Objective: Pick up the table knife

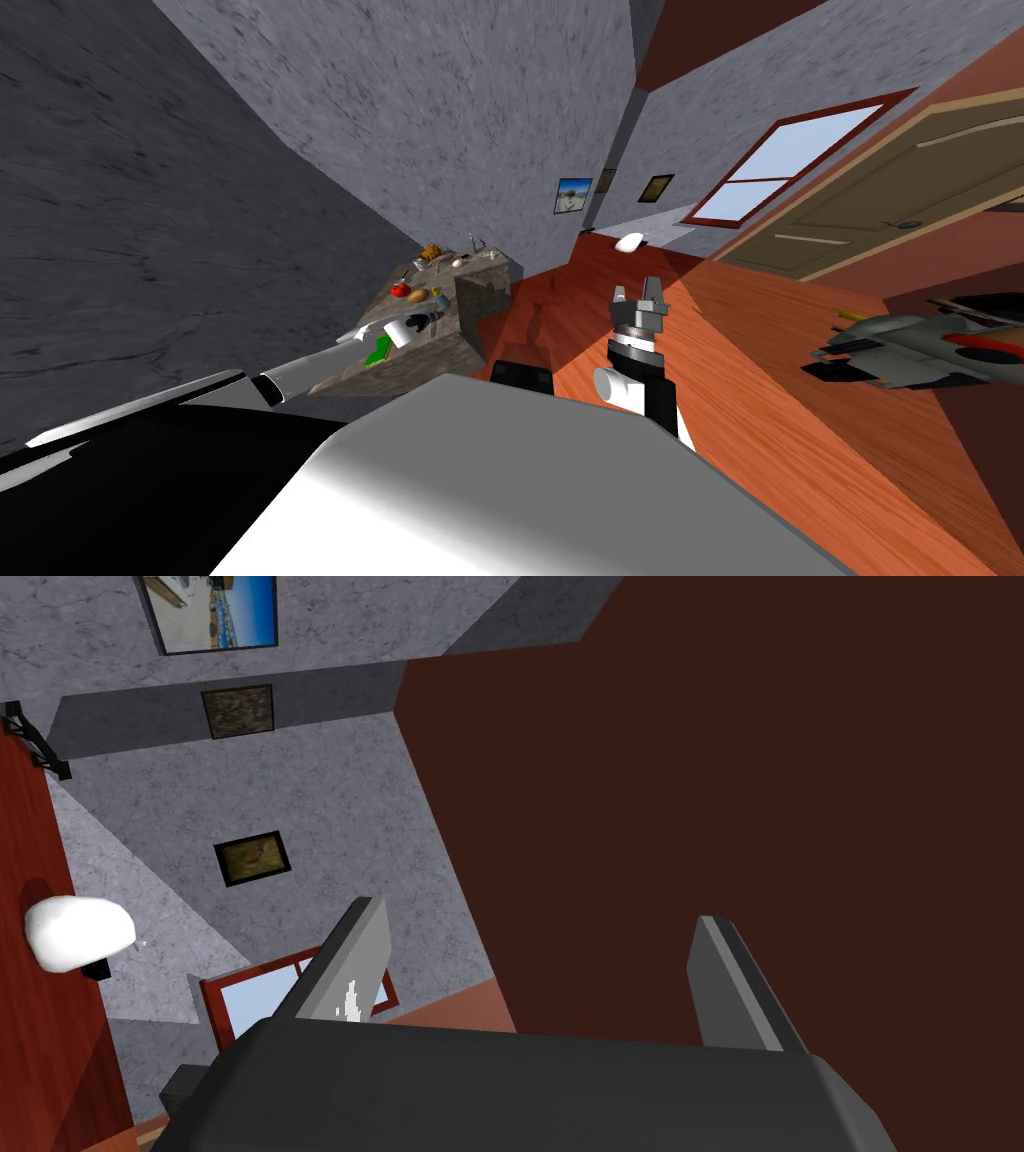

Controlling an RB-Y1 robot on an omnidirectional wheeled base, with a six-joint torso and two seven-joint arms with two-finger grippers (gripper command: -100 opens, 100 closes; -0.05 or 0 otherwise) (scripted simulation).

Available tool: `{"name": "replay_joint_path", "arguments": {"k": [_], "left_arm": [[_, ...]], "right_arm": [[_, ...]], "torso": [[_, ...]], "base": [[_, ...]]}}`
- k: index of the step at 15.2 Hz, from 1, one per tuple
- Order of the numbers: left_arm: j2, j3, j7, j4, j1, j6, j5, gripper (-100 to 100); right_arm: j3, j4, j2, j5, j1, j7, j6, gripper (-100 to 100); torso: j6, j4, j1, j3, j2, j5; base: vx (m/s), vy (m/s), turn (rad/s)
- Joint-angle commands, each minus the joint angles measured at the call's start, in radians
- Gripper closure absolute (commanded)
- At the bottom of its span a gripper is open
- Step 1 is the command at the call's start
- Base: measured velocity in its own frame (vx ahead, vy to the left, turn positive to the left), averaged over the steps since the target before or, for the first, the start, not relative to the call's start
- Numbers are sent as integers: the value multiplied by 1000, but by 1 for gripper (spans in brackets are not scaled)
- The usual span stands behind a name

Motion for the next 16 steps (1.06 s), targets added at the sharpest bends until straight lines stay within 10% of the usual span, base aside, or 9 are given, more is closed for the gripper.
{"name": "replay_joint_path", "arguments": {"k": [1, 2, 3, 16], "left_arm": [[-9, 1, -9, 32, 1, -25, 1, -100], [-5, -1, -5, 17, -3, -11, 2, -100], [-6, -2, -7, 21, -3, -15, 2, 100], [19, -2, 22, -87, -2, 61, -13, 100]], "right_arm": [[0, 0, 0, 0, 0, 0, 0, 0], [0, 0, 0, 0, 0, 0, 0, 0], [0, 0, 0, 0, 0, 0, 0, 0], [0, 0, 0, 0, 0, 0, 0, 0]], "torso": [[0, 0, 0, 0, 0, 0], [0, 0, 0, 0, 0, 0], [0, 0, 0, 0, 0, 0], [0, 2, 4, 3, 5, 3]], "base": [[20, -15, -44], [12, -8, -16], [0, 0, 0], [-14, 9, 31]]}}
